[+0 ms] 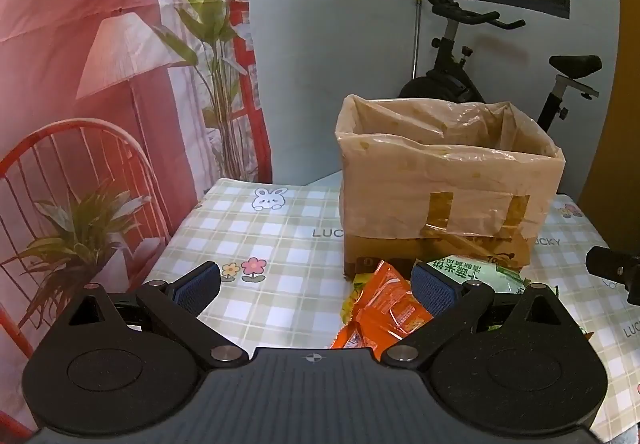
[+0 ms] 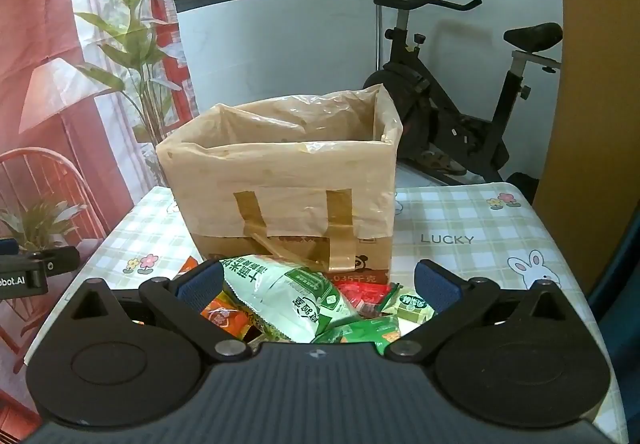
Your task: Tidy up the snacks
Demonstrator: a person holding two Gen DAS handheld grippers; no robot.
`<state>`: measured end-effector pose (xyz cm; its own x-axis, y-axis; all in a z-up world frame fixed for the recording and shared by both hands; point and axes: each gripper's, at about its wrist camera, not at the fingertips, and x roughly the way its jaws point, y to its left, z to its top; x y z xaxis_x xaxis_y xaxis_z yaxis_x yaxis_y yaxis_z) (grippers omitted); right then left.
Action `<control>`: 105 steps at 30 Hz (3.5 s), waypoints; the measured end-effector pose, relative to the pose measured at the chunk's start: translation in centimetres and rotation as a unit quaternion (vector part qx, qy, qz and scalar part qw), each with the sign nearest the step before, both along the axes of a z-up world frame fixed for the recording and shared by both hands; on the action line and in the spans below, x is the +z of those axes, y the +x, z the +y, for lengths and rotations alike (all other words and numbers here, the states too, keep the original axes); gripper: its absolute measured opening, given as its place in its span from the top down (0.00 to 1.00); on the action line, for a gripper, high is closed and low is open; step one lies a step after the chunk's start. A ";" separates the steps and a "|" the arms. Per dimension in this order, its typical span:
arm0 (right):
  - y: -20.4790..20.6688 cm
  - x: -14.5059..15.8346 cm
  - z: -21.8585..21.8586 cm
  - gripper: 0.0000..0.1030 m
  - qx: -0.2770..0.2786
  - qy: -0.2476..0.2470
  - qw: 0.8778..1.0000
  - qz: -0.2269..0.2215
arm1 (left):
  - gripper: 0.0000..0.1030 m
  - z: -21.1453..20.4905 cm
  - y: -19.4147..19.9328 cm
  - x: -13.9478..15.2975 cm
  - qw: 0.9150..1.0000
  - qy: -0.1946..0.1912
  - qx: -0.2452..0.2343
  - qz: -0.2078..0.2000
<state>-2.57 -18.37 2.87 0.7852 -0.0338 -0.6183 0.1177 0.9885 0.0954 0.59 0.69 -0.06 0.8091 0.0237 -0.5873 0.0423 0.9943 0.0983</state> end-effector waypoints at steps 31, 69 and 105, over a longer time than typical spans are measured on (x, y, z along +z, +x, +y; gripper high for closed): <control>0.0 0.2 0.1 0.00 0.000 0.003 1.000 -0.018 | 0.01 -0.4 -0.2 0.6 1.000 0.009 0.006 -0.013; 0.1 0.1 -0.2 0.00 0.000 0.003 1.000 -0.017 | 0.01 -0.3 0.1 0.7 1.000 0.002 0.007 -0.005; 1.1 -4.9 1.2 0.00 0.017 -0.041 0.999 -0.012 | 0.01 -0.7 3.7 -9.6 0.990 -0.076 -0.111 0.052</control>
